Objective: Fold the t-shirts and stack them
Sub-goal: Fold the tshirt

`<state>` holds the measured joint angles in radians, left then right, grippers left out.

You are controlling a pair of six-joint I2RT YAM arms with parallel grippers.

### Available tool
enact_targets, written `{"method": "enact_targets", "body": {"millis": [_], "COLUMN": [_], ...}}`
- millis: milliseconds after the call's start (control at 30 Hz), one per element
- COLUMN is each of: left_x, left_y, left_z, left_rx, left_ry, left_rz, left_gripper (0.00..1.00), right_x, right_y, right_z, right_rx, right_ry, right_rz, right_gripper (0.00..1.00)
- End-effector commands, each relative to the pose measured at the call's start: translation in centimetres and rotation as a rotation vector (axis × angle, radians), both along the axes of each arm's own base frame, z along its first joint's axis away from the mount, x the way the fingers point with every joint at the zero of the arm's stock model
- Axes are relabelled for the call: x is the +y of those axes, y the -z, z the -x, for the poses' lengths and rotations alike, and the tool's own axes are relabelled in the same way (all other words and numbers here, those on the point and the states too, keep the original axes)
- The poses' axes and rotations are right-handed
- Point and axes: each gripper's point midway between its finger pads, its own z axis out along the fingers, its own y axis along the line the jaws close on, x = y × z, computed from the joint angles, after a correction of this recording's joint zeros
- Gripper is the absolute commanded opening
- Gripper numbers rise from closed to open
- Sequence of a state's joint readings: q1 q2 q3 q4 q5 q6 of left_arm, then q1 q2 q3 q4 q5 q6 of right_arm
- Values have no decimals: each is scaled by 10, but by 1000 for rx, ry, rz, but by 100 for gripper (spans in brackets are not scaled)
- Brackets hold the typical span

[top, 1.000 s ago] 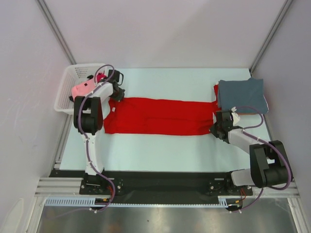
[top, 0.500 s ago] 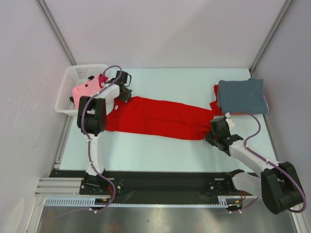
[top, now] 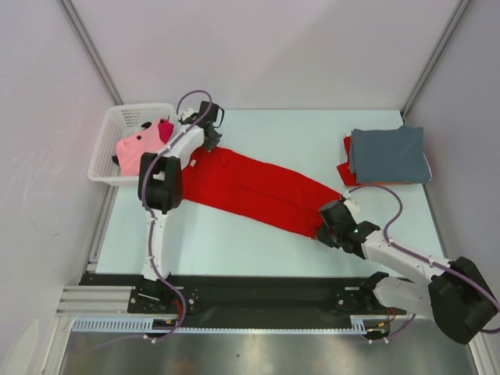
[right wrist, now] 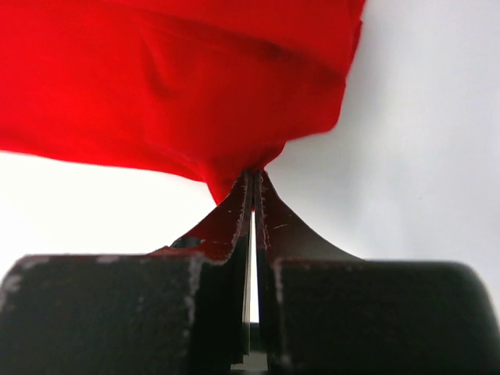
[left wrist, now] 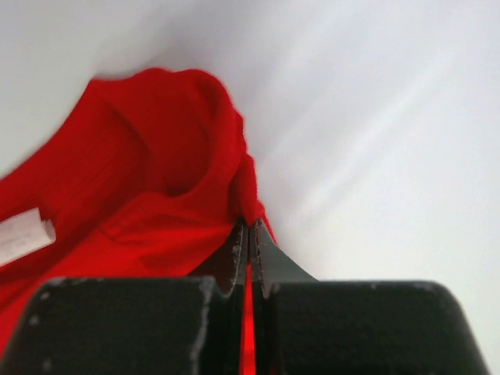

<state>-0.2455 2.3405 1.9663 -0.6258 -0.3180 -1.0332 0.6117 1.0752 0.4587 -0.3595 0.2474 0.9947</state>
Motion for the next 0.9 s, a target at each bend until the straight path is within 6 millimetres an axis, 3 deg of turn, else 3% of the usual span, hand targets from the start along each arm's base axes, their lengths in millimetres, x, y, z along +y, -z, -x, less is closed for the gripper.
{"method": "enact_targets", "body": {"millis": [0,67,133,167,200,267,300,367,400,433,467,500,533,567,633,667,700,733,767,833,867], "left_x": [-16,-29,-39,-44,-49,-66,-76,-108,-119,-137,-150,-159,-176,-184,-205,-214,-221,-238,-249,-269,-274], "left_y": [-9,-6,-2,-7,3,0,0,-6,-12,4,-10,-6,-12,-11,-17,-18,-18,-28,-28,-36,-37], "left_z": [-34,-56,-64,-71,-74,-82,-90,-93,-96,-93,-96,-94,-92,-89,-84,-80,-78,-74,-69,-63,-61], "left_rx": [-68,-101,-114,-141,-142,-189,-233,-280,-307,-297,-331,-330,-363,-363,-399,-406,-413,-445,-450,-485,-490], "left_ry": [151,208,247,259,278,320,340,425,447,478,505,514,543,550,584,601,615,643,662,687,689], "left_rz": [-53,-34,-6,12,30,99,138,227,253,270,292,309,331,340,348,352,360,380,410,433,440], "left_gripper": [0,0,0,0,0,0,0,0,0,0,0,0,0,0,0,0,1,0,0,0,1], "right_x": [9,27,44,59,68,97,113,157,179,200,228,246,262,287,303,305,306,302,299,288,274], "right_y": [0,0,-1,-1,4,-5,4,-12,-14,-7,-20,-25,-17,-39,-53,-68,-79,-88,-104,-118,-131], "right_z": [6,16,22,32,37,40,54,56,70,74,74,80,90,90,94,89,84,71,63,45,22], "right_rx": [30,33,25,28,43,23,45,-7,-18,-15,-36,-42,-29,-56,-80,-131,-169,-207,-238,-253,-287], "right_ry": [-14,-59,-93,-137,-157,-210,-270,-338,-417,-466,-507,-556,-642,-687,-765,-788,-794,-792,-786,-776,-743], "right_rz": [22,3,-8,-22,-16,-41,-16,-75,-83,-97,-142,-170,-163,-215,-250,-258,-267,-254,-265,-253,-247], "right_gripper": [0,0,0,0,0,0,0,0,0,0,0,0,0,3,25,60,75,84,84,84,80]}}
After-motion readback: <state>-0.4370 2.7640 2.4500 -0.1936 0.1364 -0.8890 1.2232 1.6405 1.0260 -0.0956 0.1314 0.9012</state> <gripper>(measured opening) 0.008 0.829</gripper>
